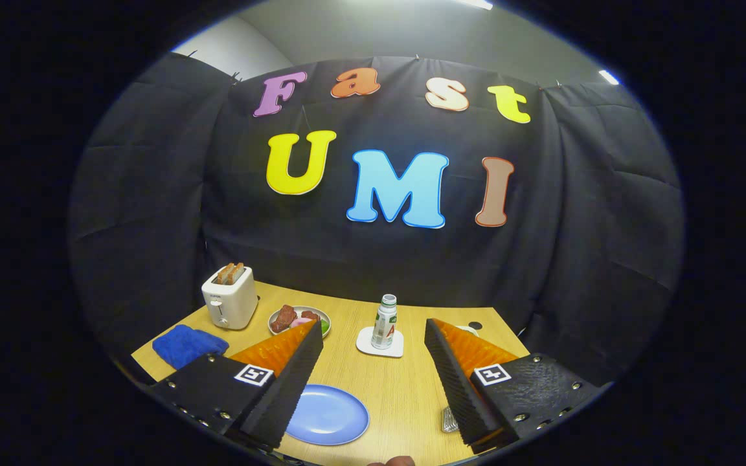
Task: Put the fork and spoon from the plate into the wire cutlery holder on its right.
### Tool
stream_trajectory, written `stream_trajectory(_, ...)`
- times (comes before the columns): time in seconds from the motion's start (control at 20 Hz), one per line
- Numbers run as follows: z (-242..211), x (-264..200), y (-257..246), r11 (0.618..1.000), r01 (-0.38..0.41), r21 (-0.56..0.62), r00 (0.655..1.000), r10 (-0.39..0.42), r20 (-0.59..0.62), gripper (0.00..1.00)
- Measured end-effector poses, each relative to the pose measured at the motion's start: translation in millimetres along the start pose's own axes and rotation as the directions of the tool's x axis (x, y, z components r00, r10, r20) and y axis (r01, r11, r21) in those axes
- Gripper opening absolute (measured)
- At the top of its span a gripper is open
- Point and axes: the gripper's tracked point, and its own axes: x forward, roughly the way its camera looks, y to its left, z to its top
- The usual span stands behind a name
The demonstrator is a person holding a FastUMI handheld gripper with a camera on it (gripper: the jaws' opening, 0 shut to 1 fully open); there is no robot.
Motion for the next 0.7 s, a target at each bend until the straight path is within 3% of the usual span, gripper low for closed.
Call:
stream_trajectory(0.3,46.8,5.0,29.9,0.999,-0.003,-0.034,0.981,0.01,0.193,0.97)
stream_trajectory(0.55,48.6,11.3,45.5,0.999,-0.009,-0.042,0.974,0.018,0.226,0.97)
stream_trajectory(0.7,40.9,11.6,45.9,1.0,0.02,-0.017,0.979,-0.016,0.203,0.97)
